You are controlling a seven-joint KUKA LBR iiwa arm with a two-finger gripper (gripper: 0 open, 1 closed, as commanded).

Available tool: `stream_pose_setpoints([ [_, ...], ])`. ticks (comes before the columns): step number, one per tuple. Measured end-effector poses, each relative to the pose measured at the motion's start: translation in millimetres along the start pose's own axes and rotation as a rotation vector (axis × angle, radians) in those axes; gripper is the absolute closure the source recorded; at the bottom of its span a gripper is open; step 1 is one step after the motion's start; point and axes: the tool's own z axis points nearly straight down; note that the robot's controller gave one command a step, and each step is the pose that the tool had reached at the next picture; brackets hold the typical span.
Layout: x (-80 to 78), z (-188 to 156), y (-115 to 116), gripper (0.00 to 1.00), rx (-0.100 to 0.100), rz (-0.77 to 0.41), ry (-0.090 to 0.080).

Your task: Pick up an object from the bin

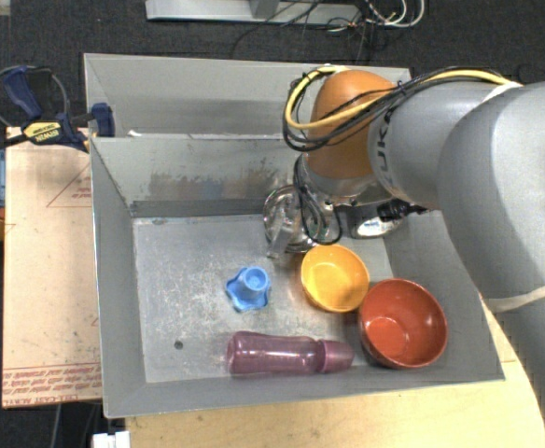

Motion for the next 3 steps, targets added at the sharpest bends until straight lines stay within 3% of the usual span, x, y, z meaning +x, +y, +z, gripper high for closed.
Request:
stream_pose_setpoints([
  [2,0.1,-1,0,1.00,0.000,0.000,0.000],
  [3,3.1,-38,-1,1.00,0.003,0.000,0.010],
])
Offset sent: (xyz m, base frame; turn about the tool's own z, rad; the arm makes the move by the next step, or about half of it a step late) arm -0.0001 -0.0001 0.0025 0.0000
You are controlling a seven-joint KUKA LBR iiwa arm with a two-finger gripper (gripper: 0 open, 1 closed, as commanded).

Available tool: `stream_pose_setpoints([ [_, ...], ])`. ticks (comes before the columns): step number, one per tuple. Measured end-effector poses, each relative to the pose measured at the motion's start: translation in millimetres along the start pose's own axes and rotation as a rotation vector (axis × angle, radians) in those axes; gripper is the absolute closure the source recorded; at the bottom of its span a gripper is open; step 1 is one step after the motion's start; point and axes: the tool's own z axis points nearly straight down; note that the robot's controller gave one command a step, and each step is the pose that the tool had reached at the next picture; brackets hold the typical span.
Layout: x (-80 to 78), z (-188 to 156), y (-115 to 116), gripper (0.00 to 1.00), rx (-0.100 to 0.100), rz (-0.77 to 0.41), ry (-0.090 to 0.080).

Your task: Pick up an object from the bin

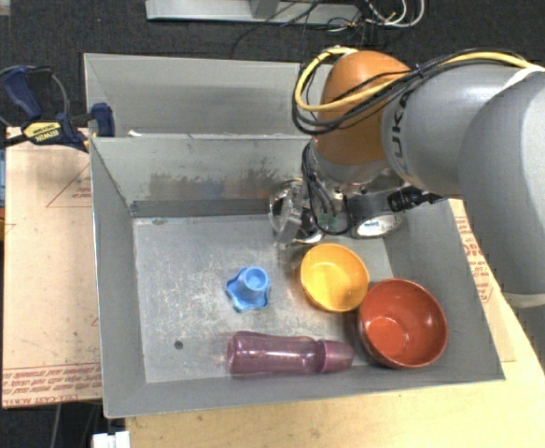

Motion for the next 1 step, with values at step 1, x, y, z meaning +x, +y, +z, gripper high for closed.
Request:
stream_pose_setpoints([
  [1,-0.1,-27.0,0.6,1.00,-0.002,-0.001,-0.002],
])
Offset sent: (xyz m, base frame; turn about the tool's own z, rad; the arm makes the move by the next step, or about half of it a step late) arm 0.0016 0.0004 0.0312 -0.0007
